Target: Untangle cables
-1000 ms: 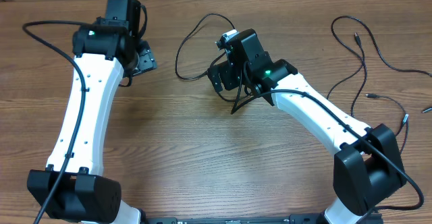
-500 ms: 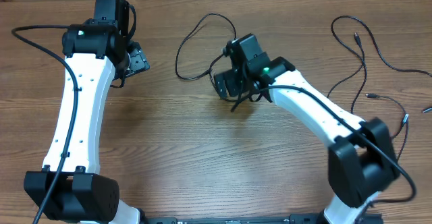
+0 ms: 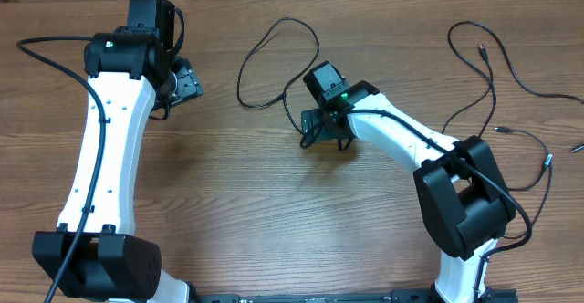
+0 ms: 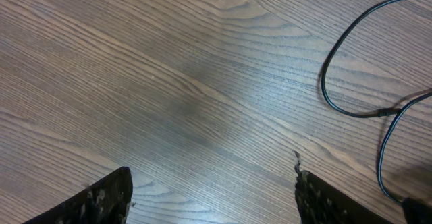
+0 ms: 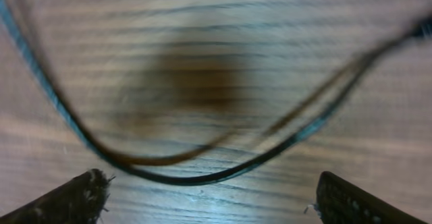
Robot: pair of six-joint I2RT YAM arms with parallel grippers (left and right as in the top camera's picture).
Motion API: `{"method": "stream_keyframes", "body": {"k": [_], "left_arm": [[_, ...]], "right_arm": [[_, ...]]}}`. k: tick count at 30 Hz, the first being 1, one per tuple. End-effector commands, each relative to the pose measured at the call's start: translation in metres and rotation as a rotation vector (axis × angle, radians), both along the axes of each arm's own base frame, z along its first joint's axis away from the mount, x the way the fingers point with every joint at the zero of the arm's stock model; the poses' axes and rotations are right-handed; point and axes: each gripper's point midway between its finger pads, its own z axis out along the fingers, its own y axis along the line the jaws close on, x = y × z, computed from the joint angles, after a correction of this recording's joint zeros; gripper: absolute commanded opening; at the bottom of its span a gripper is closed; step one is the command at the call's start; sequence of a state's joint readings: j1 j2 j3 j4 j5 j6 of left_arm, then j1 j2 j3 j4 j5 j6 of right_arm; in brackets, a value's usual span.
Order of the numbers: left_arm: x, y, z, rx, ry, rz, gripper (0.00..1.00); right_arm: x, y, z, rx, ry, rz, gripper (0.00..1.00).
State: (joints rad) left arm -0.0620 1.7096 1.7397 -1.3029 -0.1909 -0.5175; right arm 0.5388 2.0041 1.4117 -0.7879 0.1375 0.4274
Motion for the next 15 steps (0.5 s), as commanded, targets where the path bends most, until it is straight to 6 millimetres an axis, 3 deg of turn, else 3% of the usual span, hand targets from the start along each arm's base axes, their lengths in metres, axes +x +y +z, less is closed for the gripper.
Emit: {"method": "stream_keyframes", "body": {"k": [1, 6, 11, 15], "left_arm": [[-0.001, -0.001, -0.003, -0.009, 0.01, 0.004, 0.77], [-0.004, -0.001, -0.004, -0.009, 0.02, 0.004, 0.76], [-0.006, -0.001, -0.004, -0.007, 0.031, 0.004, 0.76], [-0.006, -0.001, -0.004, -0.007, 0.032, 0.004, 0.76]], "right_arm": [[0.011, -0.003, 0.007, 0.144, -0.004, -0.411, 1.0], [0.018, 0.001, 0.006, 0.235, 0.0, -0.578, 0.92], [0.027, -0.005, 0.007, 0.228, -0.049, -0.646, 0.8], [0.027, -0.012, 0.004, 0.2, -0.069, -0.665, 0.77]]}}
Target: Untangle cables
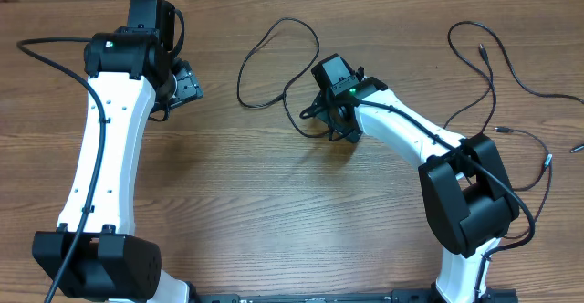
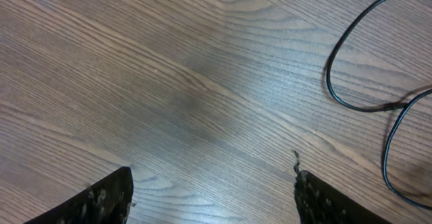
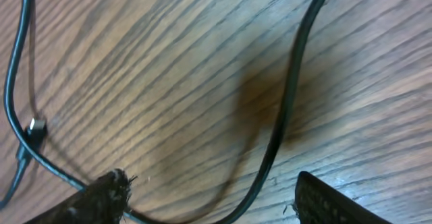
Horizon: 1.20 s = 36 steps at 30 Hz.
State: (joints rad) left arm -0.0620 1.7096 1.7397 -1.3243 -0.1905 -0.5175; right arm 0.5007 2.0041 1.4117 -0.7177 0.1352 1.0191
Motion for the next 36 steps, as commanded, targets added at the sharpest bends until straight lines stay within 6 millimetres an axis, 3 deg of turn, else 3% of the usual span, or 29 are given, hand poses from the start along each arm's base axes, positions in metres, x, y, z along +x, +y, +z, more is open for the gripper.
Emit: {"method": "stream_keyframes", "body": {"k": [1, 5, 18, 24, 26, 29, 32, 36], "left_arm": [[-0.001, -0.001, -0.003, -0.008, 0.01, 0.004, 0.76], [-0.001, -0.001, -0.003, -0.008, 0.01, 0.004, 0.76], [-0.001, -0.001, -0.003, -0.009, 0.01, 0.005, 0.75], [-0.001, -0.001, -0.003, -0.009, 0.01, 0.004, 0.75], [-0.001, -0.001, -0.003, -0.009, 0.01, 0.005, 0.75], [-0.001, -0.001, -0.003, -0.009, 0.011, 0.004, 0.75], [-0.001, -0.001, -0.003, -0.009, 0.011, 0.004, 0.75], [-0.001, -0.001, -0.003, -0.009, 0.011, 0.004, 0.75]], "right_arm": [[0.004, -0.007, -0.003, -0.023, -0.016, -0.066, 0.77], [0.001, -0.009, -0.01, -0.034, 0.002, -0.066, 0.76], [-0.007, -0.013, -0.026, -0.06, 0.047, -0.065, 0.48], [-0.012, -0.015, -0.031, -0.075, 0.071, -0.063, 0.11], [-0.012, -0.015, -0.031, -0.076, 0.073, -0.063, 0.04], [-0.015, -0.017, -0.032, -0.088, 0.086, -0.055, 0.04], [-0.019, -0.032, -0.03, -0.136, 0.108, -0.052, 0.04], [-0.014, -0.075, -0.01, -0.261, 0.105, 0.023, 0.04]]}}
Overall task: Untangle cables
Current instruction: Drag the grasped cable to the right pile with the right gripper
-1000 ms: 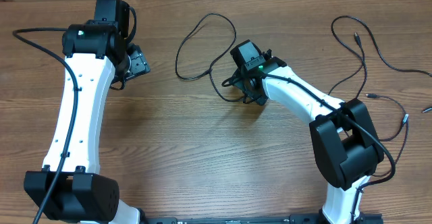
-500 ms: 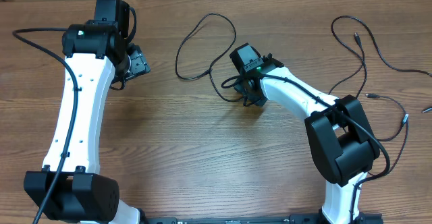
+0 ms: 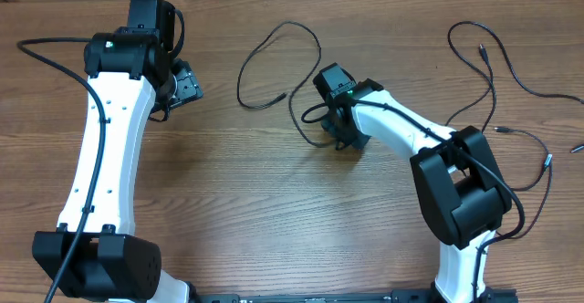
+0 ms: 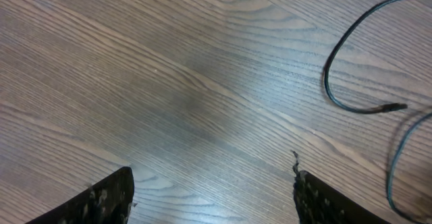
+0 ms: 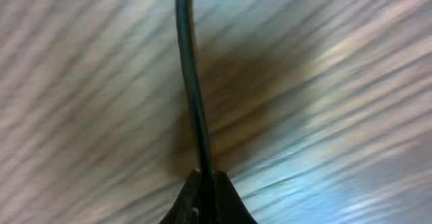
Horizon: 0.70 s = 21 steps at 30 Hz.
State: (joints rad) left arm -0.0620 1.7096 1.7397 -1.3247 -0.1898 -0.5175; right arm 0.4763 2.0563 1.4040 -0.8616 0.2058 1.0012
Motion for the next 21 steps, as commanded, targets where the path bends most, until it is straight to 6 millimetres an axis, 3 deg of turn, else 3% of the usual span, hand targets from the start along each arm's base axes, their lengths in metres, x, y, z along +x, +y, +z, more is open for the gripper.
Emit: {"method": "stream_keyframes", "body": {"k": [1, 7, 12, 15, 16, 17, 19, 20, 21], "left_arm": [[-0.001, -0.001, -0.003, -0.008, 0.01, 0.004, 0.75], [0.0, -0.001, -0.003, -0.009, 0.006, 0.005, 0.75], [0.0, -0.001, -0.003, -0.009, 0.006, 0.005, 0.75], [0.001, -0.001, -0.002, -0.009, 0.001, 0.005, 0.75], [0.002, -0.001, -0.002, -0.009, -0.002, 0.005, 0.75], [0.002, -0.001, -0.002, -0.009, -0.003, 0.005, 0.75], [0.003, -0.001, -0.002, -0.009, -0.006, 0.005, 0.75], [0.003, -0.001, -0.002, -0.01, -0.008, 0.005, 0.75], [0.003, -0.001, -0.002, -0.01, -0.009, 0.005, 0.75]], "right_arm": [[0.016, -0.046, 0.027, -0.119, -0.039, 0.076, 0.04], [0.035, -0.154, 0.112, -0.191, -0.114, 0.009, 0.04], [0.035, -0.252, 0.186, -0.196, -0.241, -0.129, 0.04], [0.03, -0.29, 0.213, -0.133, -0.313, -0.132, 0.04], [0.028, -0.294, 0.215, -0.094, -0.327, -0.129, 0.04], [0.028, -0.294, 0.214, -0.048, -0.337, -0.123, 0.13], [0.03, -0.283, 0.213, 0.05, -0.353, -0.076, 0.66], [0.032, -0.272, 0.211, 0.108, -0.356, -0.035, 0.84], [0.032, -0.265, 0.21, 0.142, -0.357, -0.006, 0.91]]}}
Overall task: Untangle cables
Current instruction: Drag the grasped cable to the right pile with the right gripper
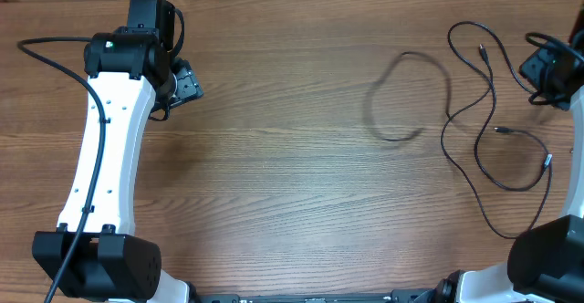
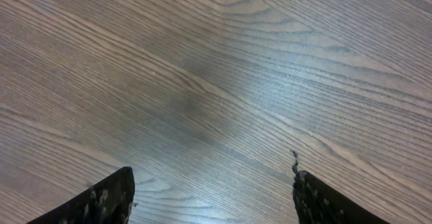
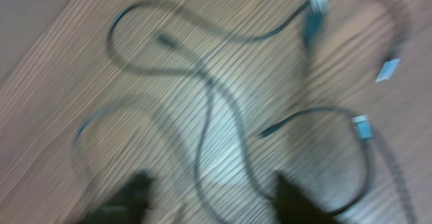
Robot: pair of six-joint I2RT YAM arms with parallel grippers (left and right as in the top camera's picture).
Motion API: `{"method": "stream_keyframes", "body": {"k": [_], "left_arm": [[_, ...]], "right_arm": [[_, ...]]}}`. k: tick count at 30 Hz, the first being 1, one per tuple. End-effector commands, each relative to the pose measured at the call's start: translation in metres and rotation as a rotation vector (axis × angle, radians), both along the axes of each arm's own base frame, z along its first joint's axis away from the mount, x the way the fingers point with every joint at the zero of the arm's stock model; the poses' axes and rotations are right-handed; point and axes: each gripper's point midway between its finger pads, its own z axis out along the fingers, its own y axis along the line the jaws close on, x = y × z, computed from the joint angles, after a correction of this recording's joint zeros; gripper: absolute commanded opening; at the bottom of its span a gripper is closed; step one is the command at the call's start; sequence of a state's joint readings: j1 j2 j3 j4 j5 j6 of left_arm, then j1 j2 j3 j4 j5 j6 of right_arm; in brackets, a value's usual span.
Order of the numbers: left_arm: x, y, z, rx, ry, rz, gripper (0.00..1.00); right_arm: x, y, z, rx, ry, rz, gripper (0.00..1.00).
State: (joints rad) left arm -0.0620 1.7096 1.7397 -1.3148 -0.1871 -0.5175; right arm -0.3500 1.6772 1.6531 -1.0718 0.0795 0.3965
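Note:
A thin black cable loop (image 1: pixel 398 139) lies blurred on the wooden table right of the middle in the overhead view. Further right, other thin black cables (image 1: pixel 493 82) wind down to small plugs. My right gripper (image 1: pixel 546 70) is at the far right edge beside them. In the right wrist view, which is blurred, the right gripper (image 3: pixel 216 190) stands open above crossing cables (image 3: pixel 206 109), nothing between its fingers. My left gripper (image 1: pixel 189 86) is at the far left, and in its wrist view the left gripper (image 2: pixel 212 183) is open over bare wood.
The wooden table (image 1: pixel 274 193) runs across the whole view. The left arm's white link (image 1: pixel 105 157) stretches along the left side. Small light plugs (image 3: pixel 361 126) lie among the cables under the right wrist.
My right gripper was shut on the black cable near the table's middle; now it is open at the far right edge. The cable loop lies further right and is gone from the left wrist view.
My right gripper was open over the cable loop at the table's middle, then still open and turned over it, then shut on it. Now it is open at the far right and the loop lies nearer the other cables. The left arm stayed still, open.

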Motion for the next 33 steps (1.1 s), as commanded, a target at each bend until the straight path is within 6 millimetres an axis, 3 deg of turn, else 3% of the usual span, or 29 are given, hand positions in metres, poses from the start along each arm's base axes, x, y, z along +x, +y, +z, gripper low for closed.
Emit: {"method": "stream_keyframes", "body": {"k": [1, 8, 16, 23, 30, 33], "left_arm": [[0.001, -0.001, -0.002, -0.007, 0.0, 0.005, 0.75], [0.0, -0.001, -0.002, -0.006, 0.005, 0.005, 0.75], [0.0, -0.001, -0.002, -0.006, 0.005, 0.005, 0.75], [-0.001, -0.001, -0.003, -0.006, 0.009, 0.005, 0.74], [-0.004, 0.0, -0.004, -0.005, 0.022, 0.005, 0.74], [-0.005, 0.0, -0.004, -0.005, 0.024, 0.005, 0.74]], "right_arm": [[0.016, 0.057, -0.004, 0.187, -0.046, 0.285, 0.93], [0.006, 0.134, -0.029, 0.208, 0.066, 0.61, 0.97], [-0.001, 0.172, -0.091, 0.12, 0.191, 0.701, 0.95], [0.041, 0.174, -0.127, 0.032, 0.047, 0.568, 0.93], [0.082, 0.175, -0.145, 0.028, -0.13, 0.507, 0.88], [0.093, 0.167, -0.15, -0.019, -0.154, 0.479, 0.82]]}}
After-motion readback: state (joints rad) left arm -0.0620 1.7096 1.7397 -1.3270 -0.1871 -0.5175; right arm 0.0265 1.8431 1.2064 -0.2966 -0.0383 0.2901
